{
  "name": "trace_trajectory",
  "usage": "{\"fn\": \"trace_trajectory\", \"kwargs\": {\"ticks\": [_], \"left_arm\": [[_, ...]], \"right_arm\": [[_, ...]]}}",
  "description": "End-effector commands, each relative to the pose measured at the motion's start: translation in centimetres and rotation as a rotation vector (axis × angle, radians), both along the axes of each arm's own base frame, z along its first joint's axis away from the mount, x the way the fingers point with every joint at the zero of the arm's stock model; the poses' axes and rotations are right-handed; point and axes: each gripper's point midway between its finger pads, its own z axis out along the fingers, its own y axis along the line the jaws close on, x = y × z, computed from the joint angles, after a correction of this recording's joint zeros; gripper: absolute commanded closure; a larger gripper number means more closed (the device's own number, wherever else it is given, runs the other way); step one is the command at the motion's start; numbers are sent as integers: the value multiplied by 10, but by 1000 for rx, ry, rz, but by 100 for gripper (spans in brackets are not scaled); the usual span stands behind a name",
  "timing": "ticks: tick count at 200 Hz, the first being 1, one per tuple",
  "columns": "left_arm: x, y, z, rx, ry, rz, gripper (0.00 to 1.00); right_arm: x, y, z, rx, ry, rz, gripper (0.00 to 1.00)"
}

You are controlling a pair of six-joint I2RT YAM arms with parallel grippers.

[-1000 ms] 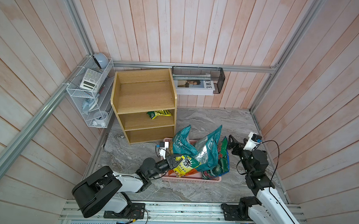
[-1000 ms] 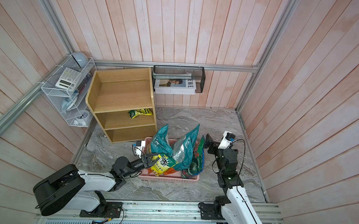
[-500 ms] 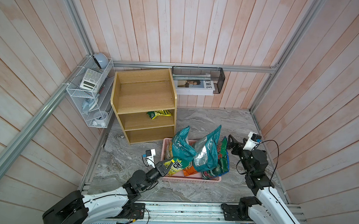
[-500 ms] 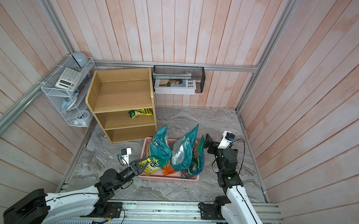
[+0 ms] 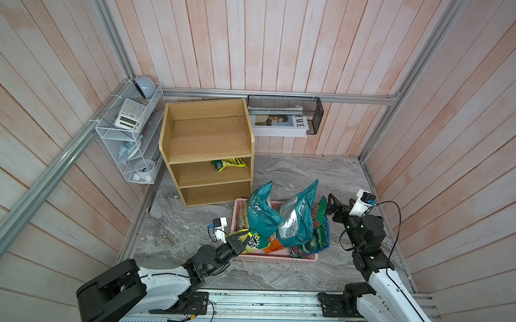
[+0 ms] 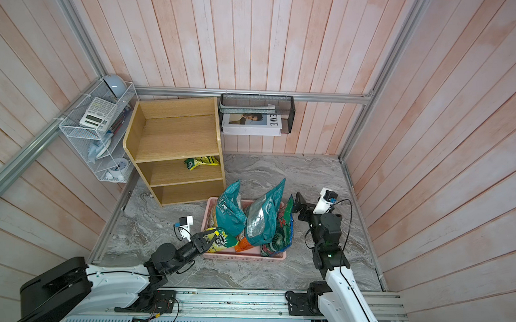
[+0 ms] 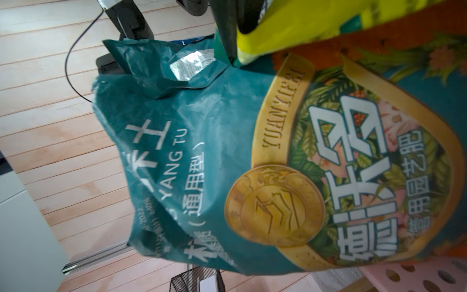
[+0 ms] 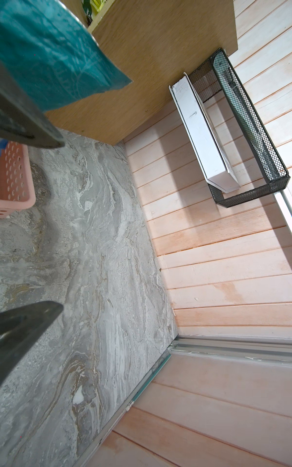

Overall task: Take down the fertilizer bag from the shelf
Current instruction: Place the fertilizer bag in the storage box.

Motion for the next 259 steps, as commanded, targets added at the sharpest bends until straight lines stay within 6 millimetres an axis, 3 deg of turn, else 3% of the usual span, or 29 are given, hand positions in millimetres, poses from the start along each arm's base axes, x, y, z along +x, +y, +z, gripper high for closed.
{"fn": "trace_trajectory", "kwargs": {"ticks": [1,15,46,92,116,149,158,175,193,222,259], "left_arm": [[3,-21,34,-134,-55,-16,100],[-4,-34,41,-132,-79,-24,100],[-5,-37,54,-167,-84,-13,100],[-11,-57,29,-144,-3,-18,100],[-6,-53,10,-101,24,26,100],[-7,-47,10,-95,15,38,100],[-7,-46,9,-94,20,39,85],[-8,-46,1,-84,42,34,44],[-9,-41,-4,-80,55,40,21],[-15,-39,25,-126,-17,12,9],[-24,-39,70,-107,-104,-35,7]], "right_arm": [[1,4,16,15,-36,17,2],[2,5,16,14,-35,22,2],[2,5,17,14,-35,23,2],[0,5,17,15,-38,23,2],[-1,4,18,16,-42,24,2],[-1,5,18,19,-41,28,2],[-1,5,18,19,-41,28,2],[-1,5,17,19,-40,29,2],[-1,5,17,20,-40,29,2],[-1,6,17,21,-41,32,2],[0,6,17,22,-39,34,2]]}}
